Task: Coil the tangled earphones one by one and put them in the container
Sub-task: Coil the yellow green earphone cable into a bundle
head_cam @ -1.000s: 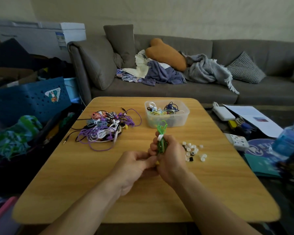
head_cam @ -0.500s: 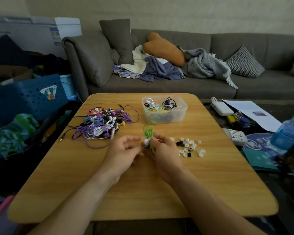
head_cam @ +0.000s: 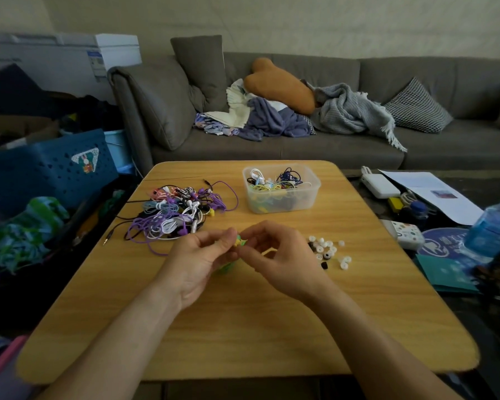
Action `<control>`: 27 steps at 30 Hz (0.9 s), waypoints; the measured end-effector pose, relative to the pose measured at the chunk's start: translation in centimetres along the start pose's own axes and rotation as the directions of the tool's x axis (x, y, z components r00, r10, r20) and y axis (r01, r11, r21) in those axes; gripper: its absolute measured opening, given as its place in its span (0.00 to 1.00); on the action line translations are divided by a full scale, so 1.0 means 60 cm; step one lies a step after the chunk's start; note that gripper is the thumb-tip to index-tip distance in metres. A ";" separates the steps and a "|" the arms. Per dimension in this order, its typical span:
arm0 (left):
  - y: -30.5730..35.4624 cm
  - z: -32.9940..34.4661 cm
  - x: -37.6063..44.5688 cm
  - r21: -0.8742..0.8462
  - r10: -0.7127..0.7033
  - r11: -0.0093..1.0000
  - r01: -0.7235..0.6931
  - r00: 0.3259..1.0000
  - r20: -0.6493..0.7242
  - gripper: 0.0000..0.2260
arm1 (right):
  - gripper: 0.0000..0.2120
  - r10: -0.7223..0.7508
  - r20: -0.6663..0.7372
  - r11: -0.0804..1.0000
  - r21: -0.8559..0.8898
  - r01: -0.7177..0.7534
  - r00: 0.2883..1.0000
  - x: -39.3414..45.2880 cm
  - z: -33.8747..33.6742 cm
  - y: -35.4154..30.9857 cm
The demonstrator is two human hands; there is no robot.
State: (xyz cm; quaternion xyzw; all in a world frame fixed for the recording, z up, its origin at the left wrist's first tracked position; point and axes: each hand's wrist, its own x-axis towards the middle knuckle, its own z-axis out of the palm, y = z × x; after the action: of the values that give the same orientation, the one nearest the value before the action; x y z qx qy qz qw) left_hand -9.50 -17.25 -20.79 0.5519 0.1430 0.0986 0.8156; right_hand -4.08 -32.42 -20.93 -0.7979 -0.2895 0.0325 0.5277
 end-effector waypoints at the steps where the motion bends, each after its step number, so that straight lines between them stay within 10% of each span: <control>1: -0.001 0.000 0.000 0.022 0.014 1.000 -0.014 1.000 0.004 0.14 | 0.08 -0.006 0.008 1.000 0.001 0.006 1.000 0.000 0.000 0.002; 7: 0.001 -0.003 -0.010 0.268 0.098 0.955 -0.130 0.987 0.129 0.10 | 0.07 0.033 -0.060 0.998 0.059 -0.029 0.998 0.006 -0.007 0.012; 18: 0.008 -0.017 -0.017 0.773 0.512 0.456 -0.441 0.841 0.178 0.05 | 0.07 0.039 0.011 0.957 0.289 -0.041 0.999 0.006 -0.010 0.001; 23: 0.006 -0.005 -0.021 0.594 0.376 0.707 -0.384 0.915 0.144 0.07 | 0.04 0.110 0.064 0.837 0.533 -0.127 0.992 0.005 -0.014 -0.002; 27: 0.007 -0.009 -0.017 0.690 0.418 0.615 -0.381 0.900 0.124 0.04 | 0.04 0.126 0.102 0.832 0.531 -0.161 0.987 0.006 -0.021 0.001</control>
State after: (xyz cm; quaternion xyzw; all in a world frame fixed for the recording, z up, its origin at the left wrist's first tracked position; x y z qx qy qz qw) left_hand -10.63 -16.92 -20.45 0.8336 0.0630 0.2294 0.4985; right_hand -3.31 -33.31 -20.32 -0.6361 -0.2247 0.1767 0.7167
